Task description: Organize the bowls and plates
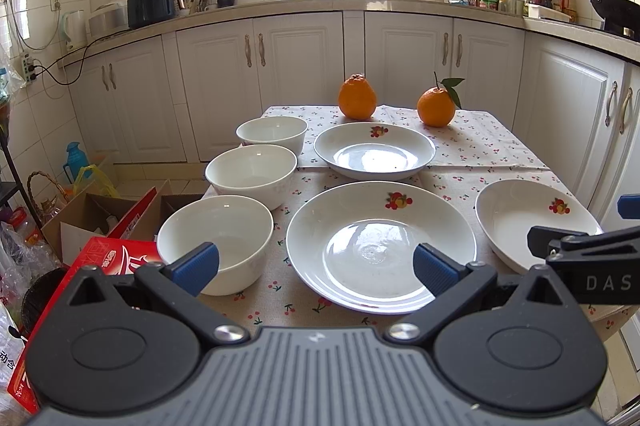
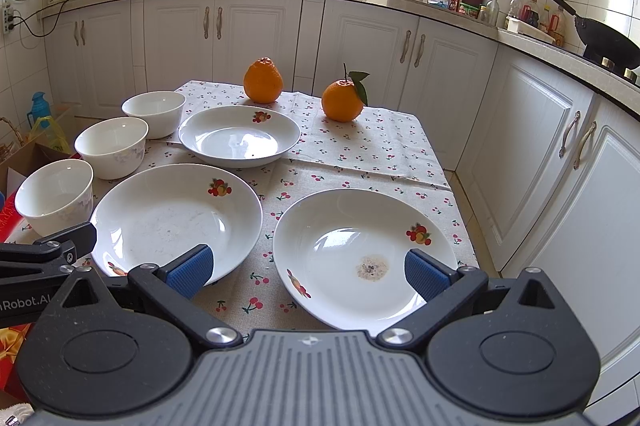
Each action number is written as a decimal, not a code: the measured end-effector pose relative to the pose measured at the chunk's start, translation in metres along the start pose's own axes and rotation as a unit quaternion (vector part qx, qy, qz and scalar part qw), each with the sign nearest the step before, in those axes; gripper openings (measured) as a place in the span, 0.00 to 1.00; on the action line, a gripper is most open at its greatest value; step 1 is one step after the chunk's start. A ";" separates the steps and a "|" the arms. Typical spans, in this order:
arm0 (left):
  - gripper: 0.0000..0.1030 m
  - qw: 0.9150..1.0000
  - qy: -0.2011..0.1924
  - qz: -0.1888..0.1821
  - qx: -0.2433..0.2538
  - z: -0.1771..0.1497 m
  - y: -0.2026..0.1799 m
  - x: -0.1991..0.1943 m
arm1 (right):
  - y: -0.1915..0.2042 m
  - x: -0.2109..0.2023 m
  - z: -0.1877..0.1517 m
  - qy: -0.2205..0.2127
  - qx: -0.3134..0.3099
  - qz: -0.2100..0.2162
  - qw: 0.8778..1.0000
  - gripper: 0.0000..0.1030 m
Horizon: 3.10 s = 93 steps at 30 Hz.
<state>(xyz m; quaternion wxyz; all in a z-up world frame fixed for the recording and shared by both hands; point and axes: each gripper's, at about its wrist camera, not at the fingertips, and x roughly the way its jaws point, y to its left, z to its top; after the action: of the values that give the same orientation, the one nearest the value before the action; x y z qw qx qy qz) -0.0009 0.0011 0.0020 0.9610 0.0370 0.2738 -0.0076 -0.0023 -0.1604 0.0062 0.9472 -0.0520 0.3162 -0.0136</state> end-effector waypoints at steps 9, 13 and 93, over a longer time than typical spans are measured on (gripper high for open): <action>0.99 1.000 0.000 0.000 -0.001 -0.001 -0.001 0.001 | -0.001 0.000 0.000 0.000 0.000 0.001 1.000 1.00; 0.99 1.000 0.001 0.001 -0.001 -0.001 -0.001 0.001 | -0.001 0.001 0.000 0.002 0.001 0.001 1.000 1.00; 0.99 0.954 0.102 -0.236 0.157 0.073 -0.120 0.126 | -0.119 0.091 -0.070 0.042 -0.076 0.193 0.977 1.00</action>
<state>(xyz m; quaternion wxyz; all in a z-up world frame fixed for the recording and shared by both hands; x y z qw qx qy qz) 0.1401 -0.1229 -0.0108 0.8810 0.1223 0.3666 -0.2730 0.0295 -0.2906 -0.0908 0.9110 -0.0615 0.3599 0.1915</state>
